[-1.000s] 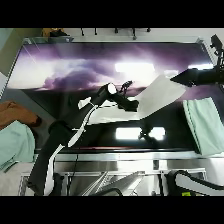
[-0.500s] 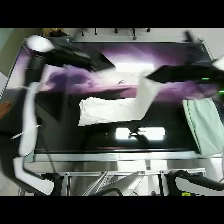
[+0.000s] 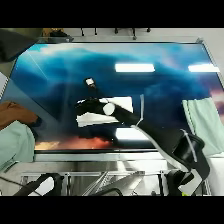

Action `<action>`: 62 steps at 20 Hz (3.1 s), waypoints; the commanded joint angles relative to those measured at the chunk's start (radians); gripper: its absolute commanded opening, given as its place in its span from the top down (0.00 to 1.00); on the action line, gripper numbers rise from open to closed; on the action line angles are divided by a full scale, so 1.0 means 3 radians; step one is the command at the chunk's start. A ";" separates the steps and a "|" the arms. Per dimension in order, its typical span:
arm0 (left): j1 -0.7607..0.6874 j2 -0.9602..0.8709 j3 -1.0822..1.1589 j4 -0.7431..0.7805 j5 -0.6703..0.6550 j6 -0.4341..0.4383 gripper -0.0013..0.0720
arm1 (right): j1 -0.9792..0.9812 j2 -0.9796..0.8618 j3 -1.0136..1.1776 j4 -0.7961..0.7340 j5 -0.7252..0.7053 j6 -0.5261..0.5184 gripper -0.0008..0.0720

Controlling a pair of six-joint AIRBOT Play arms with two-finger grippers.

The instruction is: Fold the shirts.

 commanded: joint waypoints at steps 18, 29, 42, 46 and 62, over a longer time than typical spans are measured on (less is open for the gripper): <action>0.0504 0.0768 -0.1109 -0.0039 -0.0001 0.0315 0.95 | -0.2747 0.0005 -0.0080 -0.0872 0.3412 0.1073 0.08; 0.0504 0.0768 -0.1109 -0.0014 -0.0011 0.0332 0.95 | -0.2216 -0.0431 -0.0078 -0.0440 0.3034 0.0904 0.19; 0.0504 0.0769 -0.1109 -0.0015 -0.0066 0.0355 0.95 | -0.3424 0.0881 0.0137 0.0549 0.3301 0.0500 0.96; 0.0504 0.0769 -0.1109 -0.0015 -0.0069 0.0355 0.95 | -0.4261 0.1226 0.0137 0.0552 0.3286 0.0642 0.96; 0.0504 0.0768 -0.1109 -0.0017 -0.0175 0.0393 0.95 | -0.6142 0.1345 0.0145 0.1036 0.3407 0.1031 0.96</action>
